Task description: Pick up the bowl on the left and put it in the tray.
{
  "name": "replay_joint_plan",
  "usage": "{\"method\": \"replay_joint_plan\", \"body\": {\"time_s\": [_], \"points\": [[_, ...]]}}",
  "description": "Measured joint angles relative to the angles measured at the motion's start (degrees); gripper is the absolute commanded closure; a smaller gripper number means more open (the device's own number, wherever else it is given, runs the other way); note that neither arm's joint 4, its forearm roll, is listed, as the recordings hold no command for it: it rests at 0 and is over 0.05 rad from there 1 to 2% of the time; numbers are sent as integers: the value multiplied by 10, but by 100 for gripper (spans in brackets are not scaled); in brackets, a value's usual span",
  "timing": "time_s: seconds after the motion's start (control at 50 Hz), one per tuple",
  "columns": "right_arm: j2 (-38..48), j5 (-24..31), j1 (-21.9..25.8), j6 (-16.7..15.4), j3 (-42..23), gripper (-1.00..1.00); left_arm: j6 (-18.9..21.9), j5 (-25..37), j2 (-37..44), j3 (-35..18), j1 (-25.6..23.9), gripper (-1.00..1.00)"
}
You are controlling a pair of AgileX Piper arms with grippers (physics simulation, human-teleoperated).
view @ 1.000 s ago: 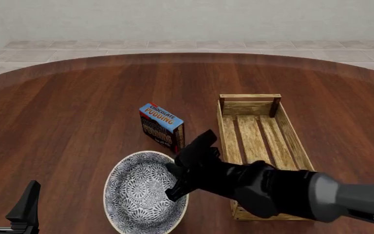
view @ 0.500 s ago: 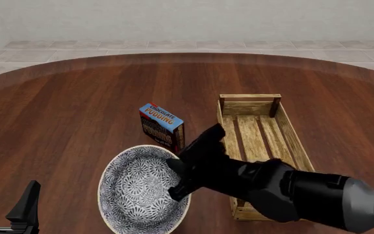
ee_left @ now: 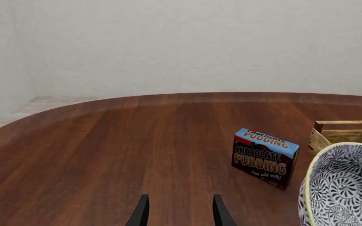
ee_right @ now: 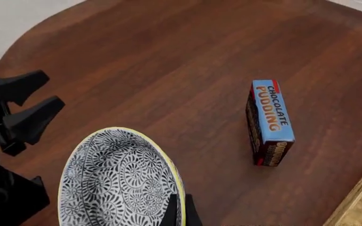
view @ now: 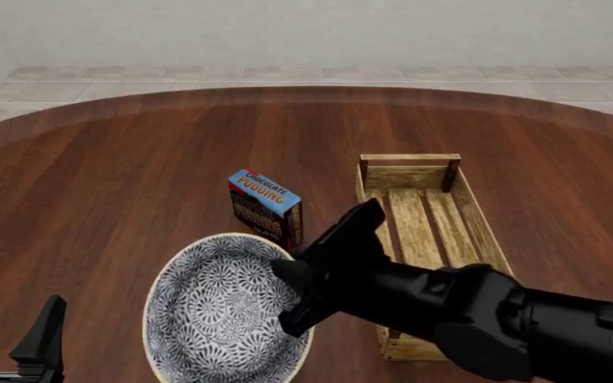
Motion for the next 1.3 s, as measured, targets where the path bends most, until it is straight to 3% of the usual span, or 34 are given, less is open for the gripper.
{"method": "replay_joint_plan", "body": {"time_s": [0.58, 1.3], "points": [[-47, 12, -24, -47, -10, 100, 0, 0, 0, 0, 0, -100], [-107, 39, -23, -68, -23, 100, 0, 0, 0, 0, 0, -100]]}}
